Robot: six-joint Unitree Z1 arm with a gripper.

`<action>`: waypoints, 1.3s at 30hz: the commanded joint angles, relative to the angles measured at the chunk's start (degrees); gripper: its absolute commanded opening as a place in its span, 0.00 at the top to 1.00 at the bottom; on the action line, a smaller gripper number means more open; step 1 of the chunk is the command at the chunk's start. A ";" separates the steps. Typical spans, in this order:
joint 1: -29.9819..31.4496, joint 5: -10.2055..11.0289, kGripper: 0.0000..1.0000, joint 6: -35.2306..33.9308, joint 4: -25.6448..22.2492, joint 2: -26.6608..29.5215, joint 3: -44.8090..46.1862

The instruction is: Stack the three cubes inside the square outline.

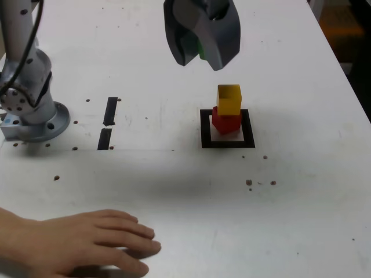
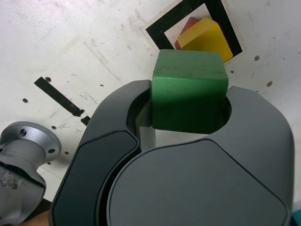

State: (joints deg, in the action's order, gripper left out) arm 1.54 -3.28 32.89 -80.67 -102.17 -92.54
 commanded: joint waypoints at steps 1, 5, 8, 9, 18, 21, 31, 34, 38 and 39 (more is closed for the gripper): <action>0.43 -0.08 0.87 0.00 -1.23 -1.49 -1.88; 0.57 -0.06 0.87 0.13 -1.77 -3.65 -3.02; 0.57 -0.09 0.87 0.22 -1.42 -4.64 -2.95; 0.57 -0.10 0.87 0.25 -1.28 -4.93 -2.89; 1.63 -1.26 0.84 0.54 0.98 -6.96 -2.21; 1.78 -1.45 0.83 0.56 1.31 -7.08 -1.78; 1.80 -1.77 0.59 0.51 2.42 -7.17 0.69; 1.80 -2.13 0.49 0.50 2.72 -7.23 0.97; 1.80 -2.25 0.45 0.50 2.85 -7.26 0.89; 1.80 -2.23 0.44 0.50 2.99 -7.26 0.84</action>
State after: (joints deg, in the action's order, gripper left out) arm 3.26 -5.45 33.34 -77.91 -109.34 -91.48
